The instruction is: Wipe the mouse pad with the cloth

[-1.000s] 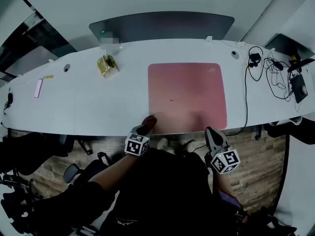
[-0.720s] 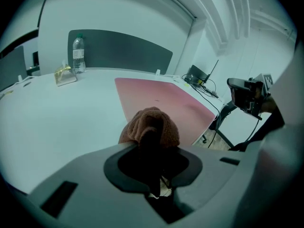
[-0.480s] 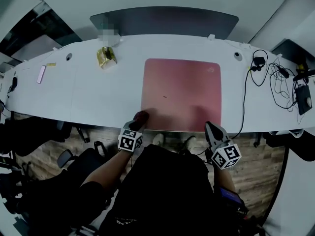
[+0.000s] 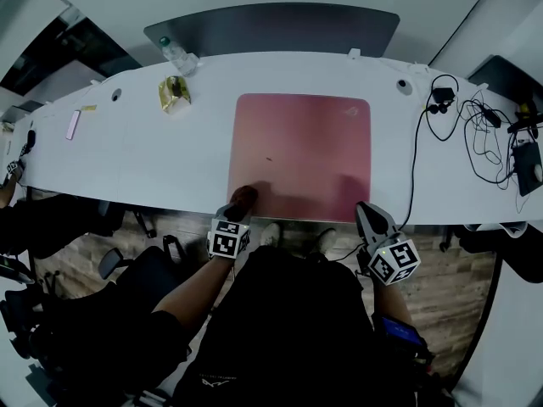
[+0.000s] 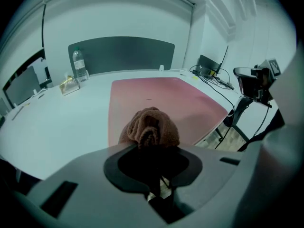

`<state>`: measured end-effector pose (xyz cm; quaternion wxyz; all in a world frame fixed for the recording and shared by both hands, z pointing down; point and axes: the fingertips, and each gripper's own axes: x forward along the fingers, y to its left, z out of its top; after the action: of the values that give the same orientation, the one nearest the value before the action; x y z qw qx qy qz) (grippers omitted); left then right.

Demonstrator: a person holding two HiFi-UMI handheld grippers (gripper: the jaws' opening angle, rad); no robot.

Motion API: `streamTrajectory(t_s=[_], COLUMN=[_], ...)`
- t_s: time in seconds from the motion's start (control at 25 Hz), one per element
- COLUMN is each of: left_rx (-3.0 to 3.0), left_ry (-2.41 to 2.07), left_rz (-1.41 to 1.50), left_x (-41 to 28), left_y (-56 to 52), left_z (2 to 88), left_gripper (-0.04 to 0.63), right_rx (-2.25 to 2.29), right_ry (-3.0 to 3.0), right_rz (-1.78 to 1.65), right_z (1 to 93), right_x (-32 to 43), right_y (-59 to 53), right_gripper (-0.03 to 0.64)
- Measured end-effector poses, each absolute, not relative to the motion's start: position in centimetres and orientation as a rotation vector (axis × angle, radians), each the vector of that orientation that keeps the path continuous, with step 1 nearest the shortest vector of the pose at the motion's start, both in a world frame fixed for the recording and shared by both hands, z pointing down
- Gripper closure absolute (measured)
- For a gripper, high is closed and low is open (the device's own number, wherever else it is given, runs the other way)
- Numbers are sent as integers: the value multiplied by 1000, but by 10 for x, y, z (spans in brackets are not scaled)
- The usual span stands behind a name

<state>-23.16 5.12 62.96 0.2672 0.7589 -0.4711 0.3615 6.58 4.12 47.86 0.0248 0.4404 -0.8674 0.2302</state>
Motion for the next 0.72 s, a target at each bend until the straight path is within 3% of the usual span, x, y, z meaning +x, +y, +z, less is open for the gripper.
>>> streamTrajectory(t_s=[0.72], left_rx=[2084], left_ry=[-1052], left_rz=[775], left_x=[-90], left_y=[53], left_z=[624], left_gripper=[509], right_rx=[1265], right_ry=[-2734], right_rz=[728], right_z=[489], right_x=[103], right_y=[35], right_gripper=[594])
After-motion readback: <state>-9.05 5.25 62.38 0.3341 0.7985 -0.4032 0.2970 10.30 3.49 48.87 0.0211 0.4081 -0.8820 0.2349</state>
